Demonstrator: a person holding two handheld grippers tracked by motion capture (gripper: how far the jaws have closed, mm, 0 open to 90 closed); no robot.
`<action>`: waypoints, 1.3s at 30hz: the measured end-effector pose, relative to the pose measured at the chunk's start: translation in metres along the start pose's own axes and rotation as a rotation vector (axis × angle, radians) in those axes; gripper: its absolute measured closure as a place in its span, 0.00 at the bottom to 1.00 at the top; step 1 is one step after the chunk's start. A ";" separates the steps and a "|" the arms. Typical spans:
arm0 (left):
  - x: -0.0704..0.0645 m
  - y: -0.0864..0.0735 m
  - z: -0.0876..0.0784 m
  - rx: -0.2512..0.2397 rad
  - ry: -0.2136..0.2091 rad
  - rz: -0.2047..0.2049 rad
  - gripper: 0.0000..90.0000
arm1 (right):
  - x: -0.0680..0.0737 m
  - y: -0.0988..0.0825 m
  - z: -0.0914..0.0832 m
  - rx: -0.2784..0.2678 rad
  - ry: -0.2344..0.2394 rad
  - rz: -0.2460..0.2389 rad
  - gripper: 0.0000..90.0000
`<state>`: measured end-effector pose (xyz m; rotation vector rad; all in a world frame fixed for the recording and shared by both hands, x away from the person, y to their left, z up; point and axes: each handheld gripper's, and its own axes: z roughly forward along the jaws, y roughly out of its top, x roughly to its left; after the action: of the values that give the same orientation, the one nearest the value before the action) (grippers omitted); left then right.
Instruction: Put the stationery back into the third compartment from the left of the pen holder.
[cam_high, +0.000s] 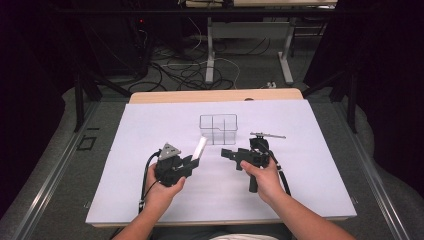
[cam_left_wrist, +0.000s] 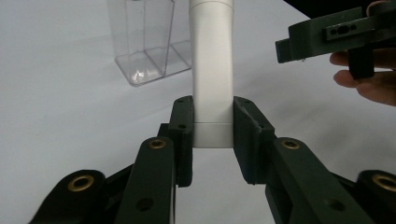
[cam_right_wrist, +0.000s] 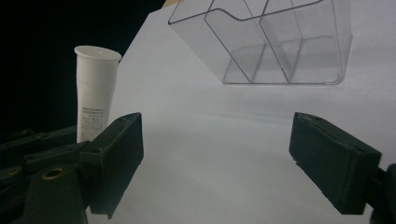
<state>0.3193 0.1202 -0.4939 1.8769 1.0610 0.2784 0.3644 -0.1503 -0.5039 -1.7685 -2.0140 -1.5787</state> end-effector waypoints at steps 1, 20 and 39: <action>-0.002 -0.001 0.002 -0.009 -0.005 -0.006 0.79 | 0.001 -0.001 -0.001 0.003 0.003 0.008 0.23; -0.028 -0.010 0.026 0.049 -0.091 0.027 0.79 | 0.002 -0.023 0.002 0.006 0.193 0.130 0.44; -0.042 -0.011 0.029 0.047 -0.128 0.103 0.79 | 0.005 -0.028 0.006 0.014 0.237 0.211 0.61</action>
<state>0.3042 0.0720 -0.5092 1.9677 0.8933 0.1912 0.3449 -0.1376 -0.5217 -1.6366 -1.6716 -1.6152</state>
